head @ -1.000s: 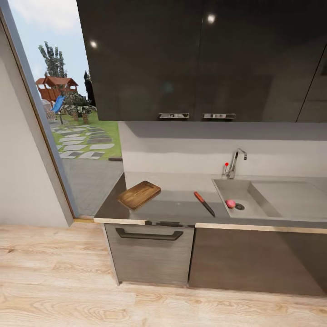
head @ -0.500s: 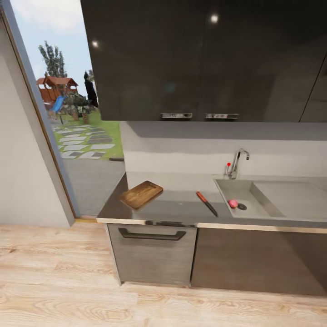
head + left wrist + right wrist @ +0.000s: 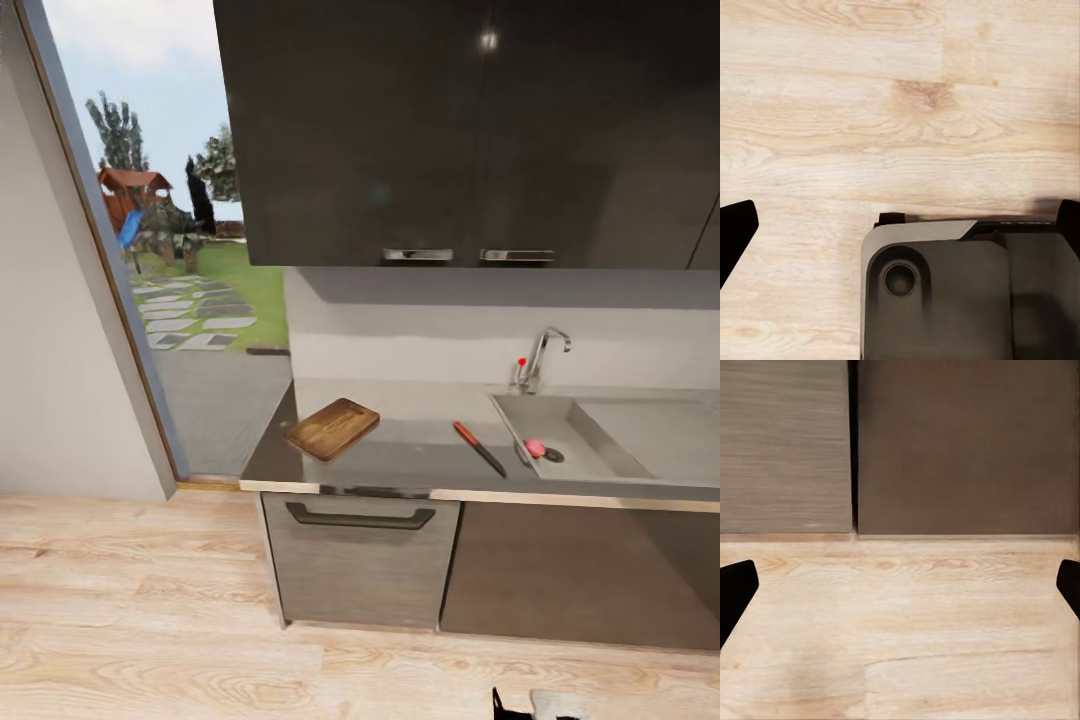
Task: In the kitchen, take the Vidalia onion out of the sink, dice it on the chopping board with the paring knife, put the diced onion into the bowl on the countertop, then place both the paring knife and the chopping board into the sink.
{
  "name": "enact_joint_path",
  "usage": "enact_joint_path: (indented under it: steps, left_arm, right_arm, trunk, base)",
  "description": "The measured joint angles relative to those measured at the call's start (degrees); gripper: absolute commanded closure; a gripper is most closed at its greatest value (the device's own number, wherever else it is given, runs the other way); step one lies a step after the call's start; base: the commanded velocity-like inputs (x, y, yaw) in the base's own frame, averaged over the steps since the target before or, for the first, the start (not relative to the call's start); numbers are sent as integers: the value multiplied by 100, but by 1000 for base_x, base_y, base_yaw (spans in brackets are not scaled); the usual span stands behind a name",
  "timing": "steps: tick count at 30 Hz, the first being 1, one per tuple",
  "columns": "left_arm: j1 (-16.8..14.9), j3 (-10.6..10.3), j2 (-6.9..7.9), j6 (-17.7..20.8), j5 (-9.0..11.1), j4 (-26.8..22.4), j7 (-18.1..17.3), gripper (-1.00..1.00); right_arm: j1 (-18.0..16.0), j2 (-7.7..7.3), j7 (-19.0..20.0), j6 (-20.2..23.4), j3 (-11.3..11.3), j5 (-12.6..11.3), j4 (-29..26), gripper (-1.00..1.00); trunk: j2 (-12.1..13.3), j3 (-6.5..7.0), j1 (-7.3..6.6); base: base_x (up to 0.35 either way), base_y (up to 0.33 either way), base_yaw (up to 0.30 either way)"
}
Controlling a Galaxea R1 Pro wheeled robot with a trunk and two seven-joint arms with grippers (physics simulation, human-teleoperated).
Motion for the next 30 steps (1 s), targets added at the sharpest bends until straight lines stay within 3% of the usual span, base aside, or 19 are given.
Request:
enact_joint_path:
  steps: [3, 5, 8, 11, 15, 18, 20, 22, 30]
  left_arm:
    - [0, -1, 0, -1, 0, 0, 0, -100]
    - [0, -1, 0, -1, 0, 0, 0, -100]
    - [0, -1, -3, -1, 0, 4, 0, -100]
    - [0, -2, -7, -1, 0, 8, 0, -100]
    - [0, -6, -8, -2, 0, 10, 0, -100]
    - [0, -7, -8, -3, 0, 11, 0, -100]
    - [0, -8, -9, -3, 0, 16, 0, -100]
    - [0, -8, -9, -3, 0, 24, 0, -100]
    - [0, -7, -9, -3, 0, 21, 0, -100]
  right_arm:
    - [-1, 0, -62, 874, -3, 2, -1035, -100]
    - [0, 0, -71, 1138, -6, 2, -1393, -100]
    - [1, 0, -162, 1953, -7, 13, -2416, -100]
    - [-10, 3, -388, 2695, -11, 127, -3293, -100]
    - [-148, 36, -557, 3146, -5, 280, -3856, -100]
    - [-495, 53, -593, 3420, -1, 324, -3962, -100]
    - [-904, 58, -604, 3800, 1, 337, -3993, -100]
    - [-1526, 61, -612, 4232, 2, 347, -4008, -100]
    - [-2784, 57, -614, 4952, 3, 455, -3977, -100]
  trunk:
    - [0, 1, 0]
    - [0, 0, 0]
    - [0, 0, 0]
    - [0, 0, 0]
    - [1, 1, 0]
    - [2, 2, 0]
    - [2, 2, 0]
    - [2, 3, 1]
    - [2, 2, 0]
  base:
    - [0, 14, 0]
    - [0, 6, 0]
    - [0, 2, 0]
    - [0, 0, 0]
    - [0, 0, 0]
    - [0, 0, 0]
    - [0, 0, 0]
    - [0, 0, 0]
    - [0, 0, 0]
